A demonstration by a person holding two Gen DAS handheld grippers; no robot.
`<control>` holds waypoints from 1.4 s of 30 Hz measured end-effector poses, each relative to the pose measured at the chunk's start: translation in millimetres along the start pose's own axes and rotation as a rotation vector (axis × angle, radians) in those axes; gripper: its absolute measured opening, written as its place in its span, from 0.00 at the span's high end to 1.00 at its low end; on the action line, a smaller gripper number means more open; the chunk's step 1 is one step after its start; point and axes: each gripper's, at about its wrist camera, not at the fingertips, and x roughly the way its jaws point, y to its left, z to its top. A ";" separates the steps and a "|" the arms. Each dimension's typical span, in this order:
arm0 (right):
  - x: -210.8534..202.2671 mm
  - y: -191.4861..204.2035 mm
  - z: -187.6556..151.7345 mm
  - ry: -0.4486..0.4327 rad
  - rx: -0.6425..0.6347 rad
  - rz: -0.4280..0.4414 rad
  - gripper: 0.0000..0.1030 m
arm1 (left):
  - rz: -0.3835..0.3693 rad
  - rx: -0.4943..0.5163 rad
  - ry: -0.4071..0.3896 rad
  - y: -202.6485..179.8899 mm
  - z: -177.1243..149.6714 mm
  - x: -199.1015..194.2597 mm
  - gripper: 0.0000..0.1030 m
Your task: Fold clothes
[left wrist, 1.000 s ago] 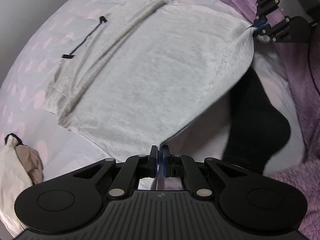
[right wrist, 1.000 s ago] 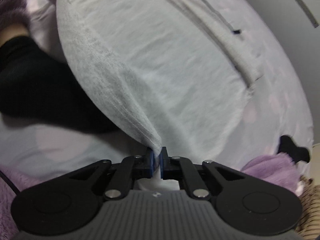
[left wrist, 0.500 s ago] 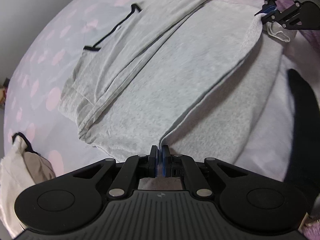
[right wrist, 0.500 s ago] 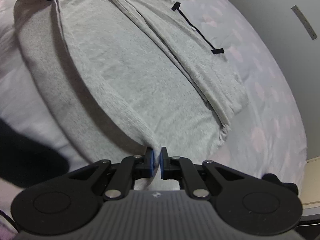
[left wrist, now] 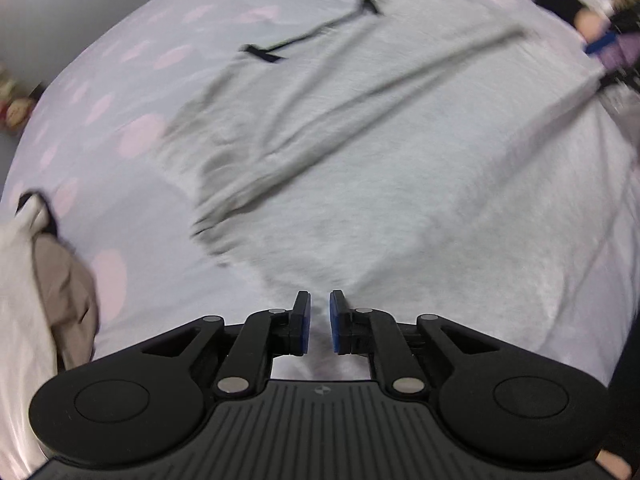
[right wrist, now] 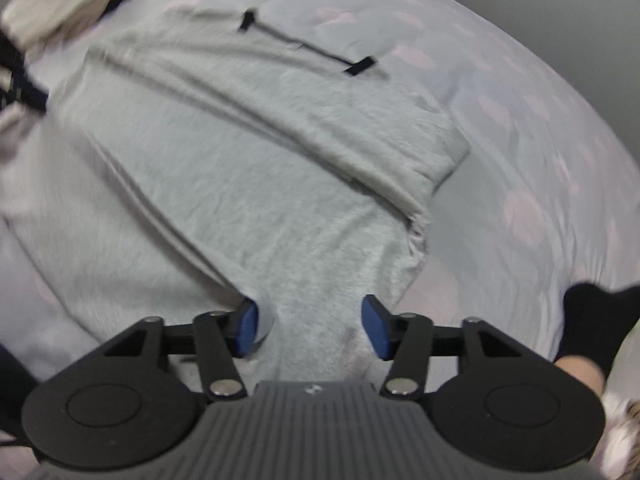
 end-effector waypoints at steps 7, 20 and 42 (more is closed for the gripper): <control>-18.3 -35.8 -0.6 -0.052 0.284 0.123 0.25 | -0.116 -0.278 -0.109 41.6 -25.0 -29.0 0.80; -32.4 -39.1 -40.5 -0.090 0.355 0.139 0.22 | -0.175 -0.421 -0.068 31.8 -54.1 -9.3 0.63; 1.0 58.9 -52.4 -0.019 -0.127 0.068 0.83 | -0.126 -0.480 -0.083 17.0 -58.9 1.4 0.89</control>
